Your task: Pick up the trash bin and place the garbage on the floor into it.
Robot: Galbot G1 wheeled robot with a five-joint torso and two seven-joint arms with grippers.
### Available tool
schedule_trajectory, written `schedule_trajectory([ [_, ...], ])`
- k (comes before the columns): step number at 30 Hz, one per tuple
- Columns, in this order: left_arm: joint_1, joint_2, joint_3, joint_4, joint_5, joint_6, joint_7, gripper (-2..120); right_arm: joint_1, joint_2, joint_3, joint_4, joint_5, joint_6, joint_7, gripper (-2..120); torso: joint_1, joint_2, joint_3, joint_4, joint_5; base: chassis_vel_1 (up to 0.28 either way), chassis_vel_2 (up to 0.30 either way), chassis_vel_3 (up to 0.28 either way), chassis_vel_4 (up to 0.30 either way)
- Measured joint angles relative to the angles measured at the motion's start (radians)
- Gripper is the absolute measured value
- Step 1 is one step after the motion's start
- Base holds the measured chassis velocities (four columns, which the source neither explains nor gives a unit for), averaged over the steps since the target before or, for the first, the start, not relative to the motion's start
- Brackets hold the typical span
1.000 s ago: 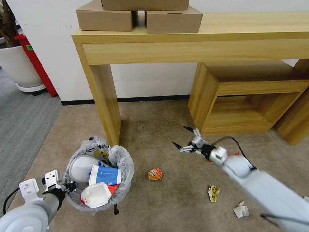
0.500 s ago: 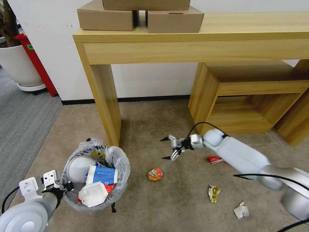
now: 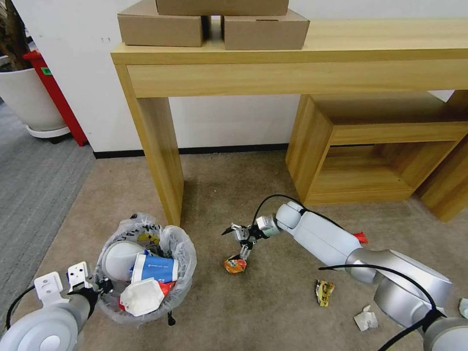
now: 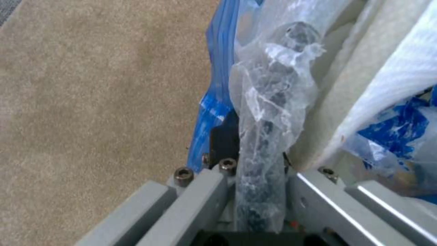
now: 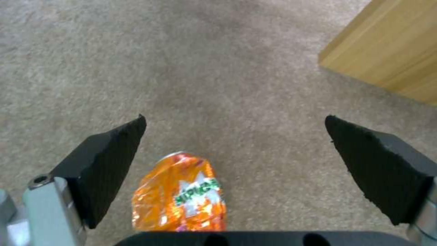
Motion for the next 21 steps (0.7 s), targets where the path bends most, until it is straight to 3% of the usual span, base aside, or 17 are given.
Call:
schedule_trajectory([
  [8, 0.0, -0.001, 0.005, -0.002, 0.006, 0.0, 0.0, 0, -0.029, 0.019, 0.034, -0.087, -0.064, 0.067, -0.047, 100, 0.0, 0.0, 0.0, -0.0001, 0.0001, 0.0, 0.0, 0.0, 0.0],
  [21, 0.011, -0.019, 0.018, 0.003, 0.035, 0.003, 0.01, 0, -0.082, 0.078, 0.067, -0.192, -0.131, 0.08, 0.044, 100, 0.0, 0.0, 0.0, 0.0001, 0.0001, 0.0, 0.0, 0.0, 0.0],
])
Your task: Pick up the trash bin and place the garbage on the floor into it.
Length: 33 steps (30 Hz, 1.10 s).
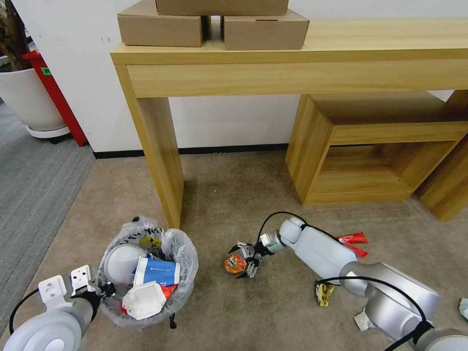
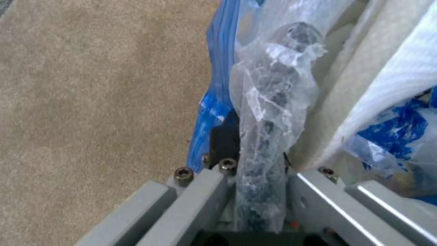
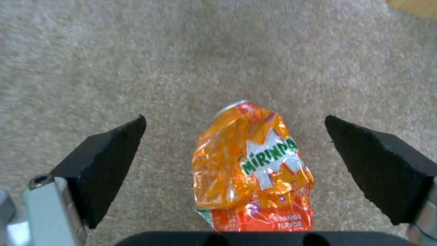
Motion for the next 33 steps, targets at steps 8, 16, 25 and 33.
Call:
schedule_trajectory([
  [8, -0.002, -0.001, 0.008, 0.003, 0.005, 0.0, 0.004, 0, 0.0, 0.008, -0.005, -0.025, -0.006, 0.001, 0.058, 100, 0.0, 0.0, 0.0, -0.0001, 0.0, 0.0, 0.0, 0.0, 0.0],
  [16, -0.005, 0.006, 0.009, 0.004, 0.003, 0.0, 0.007, 0, -0.001, 0.009, -0.007, -0.043, -0.032, -0.001, 0.098, 100, 0.0, 0.0, 0.0, 0.0, 0.0, 0.0, 0.0, 0.0, 0.0],
  [25, -0.009, 0.002, 0.019, 0.008, 0.009, 0.0, 0.01, 0, -0.02, 0.006, -0.01, -0.052, -0.031, 0.0, 0.109, 100, 0.0, 0.0, 0.0, -0.0001, 0.0, 0.0, 0.0, 0.0, 0.0],
  [33, -0.012, -0.003, 0.031, 0.017, 0.026, 0.0, 0.019, 0, -0.046, 0.008, 0.004, -0.068, -0.025, 0.002, 0.122, 100, 0.0, 0.0, 0.0, 0.0, 0.0, 0.0, 0.0, 0.0, 0.0],
])
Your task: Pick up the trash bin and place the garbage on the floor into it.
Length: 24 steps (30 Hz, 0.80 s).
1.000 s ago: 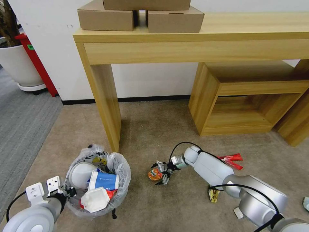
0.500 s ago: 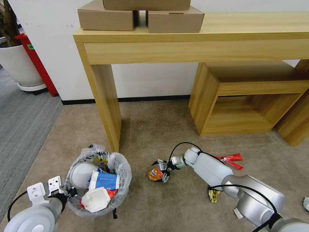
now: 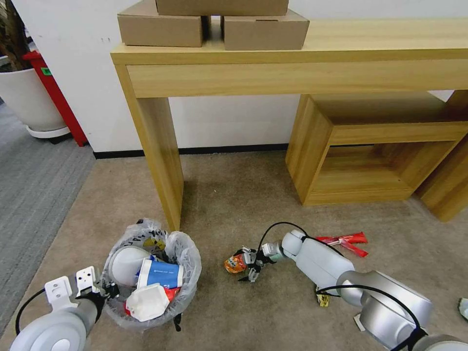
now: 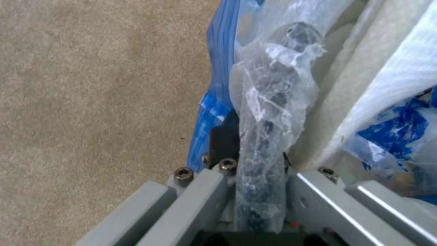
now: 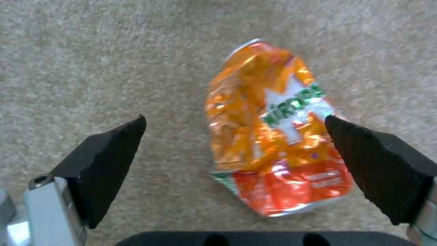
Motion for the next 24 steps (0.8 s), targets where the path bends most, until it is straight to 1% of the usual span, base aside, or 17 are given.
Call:
schedule_trajectory([
  [8, 0.001, 0.01, 0.002, 0.0, 0.001, 0.0, 0.001, 0, -0.032, 0.003, 0.022, -0.009, 0.004, 0.002, 0.017, 100, 0.0, 0.0, 0.0, 0.0, 0.0, 0.0, 0.0, 0.0, 0.0],
  [24, 0.0, 0.002, 0.014, 0.002, 0.021, 0.0, 0.011, 0, -0.048, 0.011, 0.031, -0.024, 0.013, 0.003, 0.043, 100, 0.0, 0.0, 0.0, -0.0001, 0.0, 0.0, 0.0, 0.0, 0.0],
])
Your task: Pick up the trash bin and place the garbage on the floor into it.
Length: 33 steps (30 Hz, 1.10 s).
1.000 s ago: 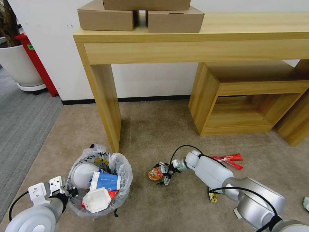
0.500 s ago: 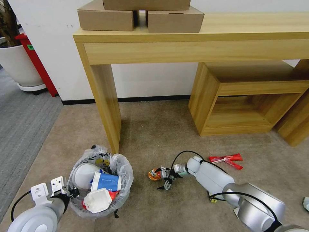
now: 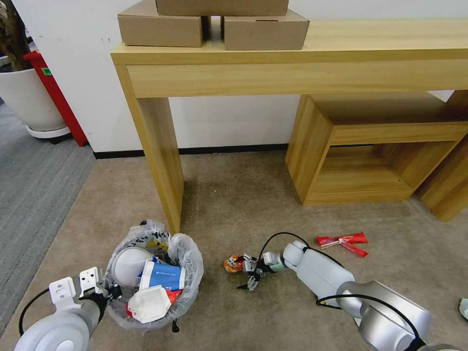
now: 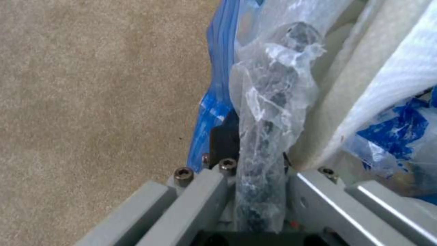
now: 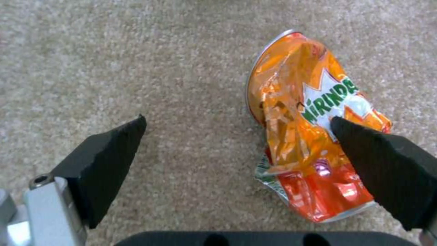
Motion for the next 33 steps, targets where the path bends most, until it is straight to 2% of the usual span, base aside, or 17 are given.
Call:
schedule_trajectory([
  [33, -0.022, -0.006, 0.035, 0.023, 0.038, -0.001, 0.024, 0, 0.0, -0.049, 0.016, 0.037, 0.024, 0.001, 0.046, 99, 0.0, 0.0, 0.0, 0.0, 0.0001, 0.0, 0.0, 0.0, 0.0],
])
